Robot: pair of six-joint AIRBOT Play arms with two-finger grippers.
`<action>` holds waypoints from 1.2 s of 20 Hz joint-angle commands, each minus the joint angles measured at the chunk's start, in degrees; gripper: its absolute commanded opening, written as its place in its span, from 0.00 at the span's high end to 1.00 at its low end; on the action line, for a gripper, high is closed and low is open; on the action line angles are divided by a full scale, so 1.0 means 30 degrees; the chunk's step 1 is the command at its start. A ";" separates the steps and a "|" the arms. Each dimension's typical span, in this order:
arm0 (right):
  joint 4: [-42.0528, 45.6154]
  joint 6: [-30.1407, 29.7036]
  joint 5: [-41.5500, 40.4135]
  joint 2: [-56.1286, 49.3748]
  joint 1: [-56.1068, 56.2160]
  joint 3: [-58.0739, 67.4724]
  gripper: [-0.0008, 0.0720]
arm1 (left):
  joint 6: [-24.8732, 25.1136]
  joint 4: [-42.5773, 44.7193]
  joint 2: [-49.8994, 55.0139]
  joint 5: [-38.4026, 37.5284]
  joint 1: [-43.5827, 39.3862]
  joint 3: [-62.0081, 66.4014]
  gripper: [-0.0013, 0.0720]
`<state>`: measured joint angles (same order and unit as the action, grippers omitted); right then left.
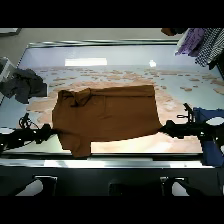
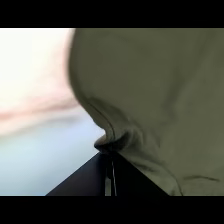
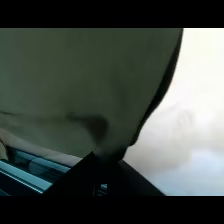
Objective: Fold the clothes and pants, and hang the long-sleeved shirts on hangers.
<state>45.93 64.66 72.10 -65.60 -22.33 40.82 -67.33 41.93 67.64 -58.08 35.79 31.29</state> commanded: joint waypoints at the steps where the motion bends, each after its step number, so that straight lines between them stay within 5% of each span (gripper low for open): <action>1: -0.0466 -0.0197 -0.0503 0.0393 0.1632 0.2419 0.95 | -0.0306 -0.0474 -0.0590 -0.1792 -0.0525 0.2871 0.96; 7: 0.4954 0.3738 -0.3053 0.0401 0.6564 1.2553 0.95 | -0.2761 0.0415 -0.2514 -0.2361 -0.2259 1.2728 0.96; 14: 0.6878 0.4889 -0.0189 0.2004 0.6754 2.4370 0.95 | -0.7009 0.5180 -0.5399 -0.3993 -0.2317 2.4305 0.96; 20: 0.7577 0.7519 -0.1158 0.5982 0.6754 2.5055 0.95 | -1.0586 1.0732 -0.9530 -0.4014 -0.2317 2.4997 0.96; 24: 0.7934 0.8123 -0.1035 0.6113 0.6754 2.5033 0.95 | -0.9573 0.9879 -0.9457 -0.4102 -0.2317 2.4837 0.96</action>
<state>68.45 87.09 68.75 -48.25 -2.13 115.46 -96.64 70.94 40.03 -70.02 28.88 105.58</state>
